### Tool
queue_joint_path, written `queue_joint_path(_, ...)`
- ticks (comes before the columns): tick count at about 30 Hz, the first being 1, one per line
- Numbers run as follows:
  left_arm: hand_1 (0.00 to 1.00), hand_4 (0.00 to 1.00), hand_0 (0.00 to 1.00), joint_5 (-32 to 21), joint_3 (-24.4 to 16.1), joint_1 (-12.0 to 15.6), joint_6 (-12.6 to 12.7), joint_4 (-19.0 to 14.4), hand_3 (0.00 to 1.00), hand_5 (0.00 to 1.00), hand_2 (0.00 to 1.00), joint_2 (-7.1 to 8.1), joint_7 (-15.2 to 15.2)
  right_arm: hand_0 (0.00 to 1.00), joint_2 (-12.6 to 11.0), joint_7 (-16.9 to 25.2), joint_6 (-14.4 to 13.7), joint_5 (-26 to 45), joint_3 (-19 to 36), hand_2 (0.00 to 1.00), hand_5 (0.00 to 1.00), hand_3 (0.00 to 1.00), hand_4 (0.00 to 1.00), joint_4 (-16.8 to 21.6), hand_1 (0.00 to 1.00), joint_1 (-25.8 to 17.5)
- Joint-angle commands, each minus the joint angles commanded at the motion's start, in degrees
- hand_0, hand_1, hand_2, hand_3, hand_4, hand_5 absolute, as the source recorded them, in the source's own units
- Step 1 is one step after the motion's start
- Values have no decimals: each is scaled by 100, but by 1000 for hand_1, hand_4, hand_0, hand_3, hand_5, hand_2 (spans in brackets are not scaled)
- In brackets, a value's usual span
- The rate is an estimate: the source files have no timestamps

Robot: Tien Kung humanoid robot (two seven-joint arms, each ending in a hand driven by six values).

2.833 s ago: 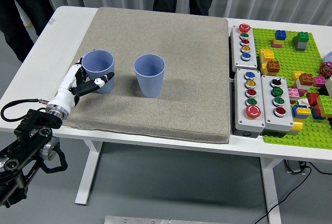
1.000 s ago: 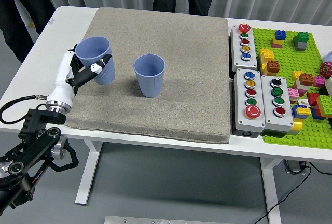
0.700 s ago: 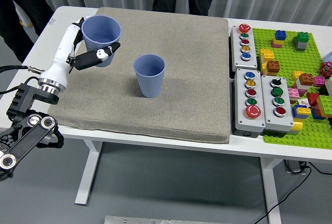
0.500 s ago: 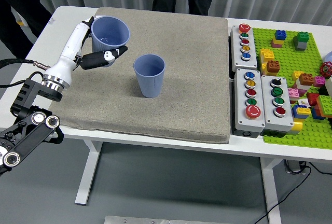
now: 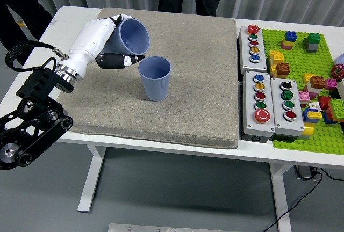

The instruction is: Pick cup pour cup place

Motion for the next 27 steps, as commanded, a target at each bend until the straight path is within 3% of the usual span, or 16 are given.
queue_joint_path(11,460,727,533,1290,364,-176,-124,36,461,232,459,76,214,674,-5,3,-7,3,6,556,77,561,2,0,634,17)
queue_joint_path(27,461,724,530,1651,608,-363,-89,75,461,233,459,162,345,673,-17,11,-12,9,16,556,77,560,2,0,634,31)
